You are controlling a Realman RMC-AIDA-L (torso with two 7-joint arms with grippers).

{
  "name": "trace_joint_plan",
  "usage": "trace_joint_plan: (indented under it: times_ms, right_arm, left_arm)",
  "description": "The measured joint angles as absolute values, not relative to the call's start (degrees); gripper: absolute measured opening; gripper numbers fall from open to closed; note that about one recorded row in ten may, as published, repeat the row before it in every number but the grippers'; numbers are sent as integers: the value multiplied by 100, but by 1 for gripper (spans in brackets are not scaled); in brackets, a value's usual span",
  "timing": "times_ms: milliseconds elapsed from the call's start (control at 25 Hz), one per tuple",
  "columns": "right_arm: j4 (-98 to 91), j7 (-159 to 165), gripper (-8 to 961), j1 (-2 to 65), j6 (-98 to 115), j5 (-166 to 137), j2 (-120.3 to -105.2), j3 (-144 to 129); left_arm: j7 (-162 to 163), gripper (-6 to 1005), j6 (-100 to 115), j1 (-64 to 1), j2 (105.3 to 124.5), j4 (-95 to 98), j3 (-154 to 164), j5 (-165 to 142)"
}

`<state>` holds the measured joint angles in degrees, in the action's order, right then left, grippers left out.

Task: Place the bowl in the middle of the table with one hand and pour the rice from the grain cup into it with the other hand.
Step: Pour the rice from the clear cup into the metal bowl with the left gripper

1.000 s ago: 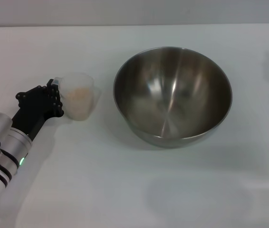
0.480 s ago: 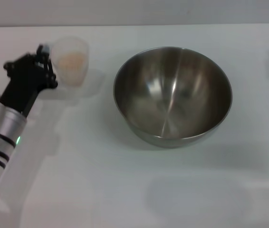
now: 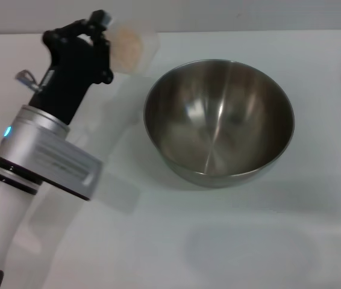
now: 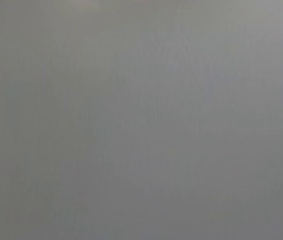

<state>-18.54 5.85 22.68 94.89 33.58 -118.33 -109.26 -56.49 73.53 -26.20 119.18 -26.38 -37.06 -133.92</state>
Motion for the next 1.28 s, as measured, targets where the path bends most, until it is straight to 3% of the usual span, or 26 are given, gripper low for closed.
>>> trace_joint_plan:
  times_ms: [680,1280]
  right_arm:
    - [-1656,580,549,2541,9445,3344,-11778,-10792]
    - [-1585,580,557,2647,9438,3339,-11755,-10793]
  left_arm:
    - [-8470,27,6895,-3002,11918,-2896,-2740,-13417]
    - [-11228,28,6730,-2913,11917,-3139,-2323,-13411]
